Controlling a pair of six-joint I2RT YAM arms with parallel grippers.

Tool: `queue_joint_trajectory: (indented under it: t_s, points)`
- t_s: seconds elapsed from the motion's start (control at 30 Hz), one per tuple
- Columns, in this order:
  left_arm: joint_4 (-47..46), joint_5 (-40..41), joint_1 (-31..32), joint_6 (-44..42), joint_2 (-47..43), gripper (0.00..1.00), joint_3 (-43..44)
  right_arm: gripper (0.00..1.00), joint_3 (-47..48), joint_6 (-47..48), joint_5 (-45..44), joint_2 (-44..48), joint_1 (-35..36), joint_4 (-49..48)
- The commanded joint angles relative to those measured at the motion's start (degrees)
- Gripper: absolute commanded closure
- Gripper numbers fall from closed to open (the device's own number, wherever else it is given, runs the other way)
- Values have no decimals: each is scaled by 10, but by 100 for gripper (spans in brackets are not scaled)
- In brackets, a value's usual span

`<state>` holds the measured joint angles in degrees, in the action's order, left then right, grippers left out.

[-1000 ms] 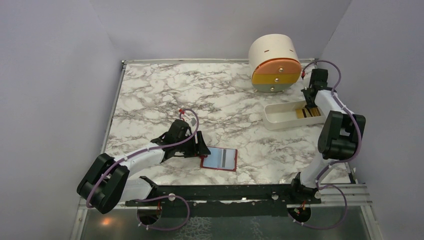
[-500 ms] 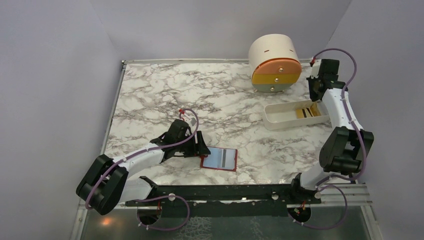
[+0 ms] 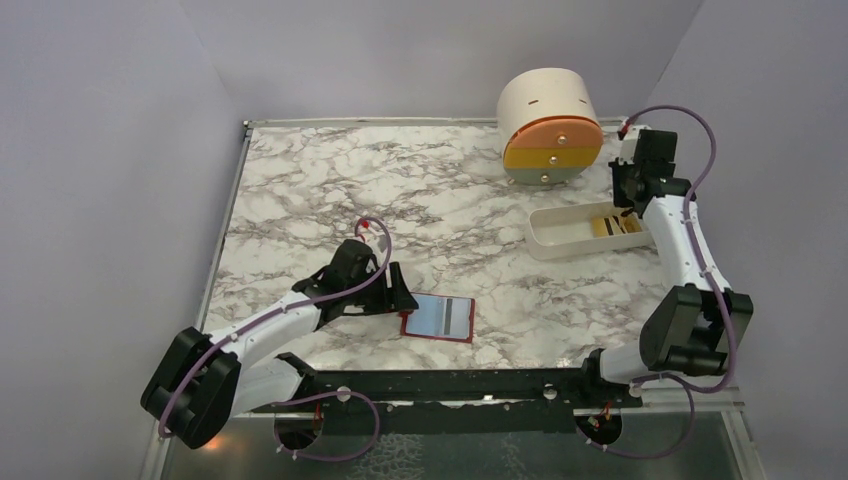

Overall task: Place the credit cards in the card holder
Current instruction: Pick up the credit card from the storage box.

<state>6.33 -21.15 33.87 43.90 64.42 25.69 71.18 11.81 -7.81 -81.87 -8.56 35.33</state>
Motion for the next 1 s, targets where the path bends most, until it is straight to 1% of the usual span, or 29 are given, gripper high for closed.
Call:
queue_joint_trajectory:
  t_s: [0.0,0.13,0.2,0.33,0.5,0.57,0.6,0.63,0.67,0.97]
  points:
    - [17,14,1,-4,-19,37,0,99,-18,-17,45,-27,0,-36]
    - [25,16,1,-4,-24,37,3,99,-37,-27,69,-54,0,-73]
    - [27,19,1,-4,-24,37,4,99,-33,-37,77,-71,0,-70]
    - [26,20,1,-6,-14,37,11,99,-29,-45,47,-94,0,-55]
    - [21,17,2,-8,-2,37,16,99,-36,-36,27,-99,0,-66]
    - [20,18,1,-8,1,37,16,94,-33,-29,25,-107,0,-60]
    - [18,18,1,-7,2,37,15,93,-32,-29,23,-111,0,-57]
    - [16,16,1,-6,3,37,14,97,-32,-26,25,-113,0,-54]
    - [16,14,1,-5,3,37,14,99,-33,-25,25,-114,0,-53]
    - [15,16,1,-4,-4,37,9,99,-32,-23,19,-111,0,-54]
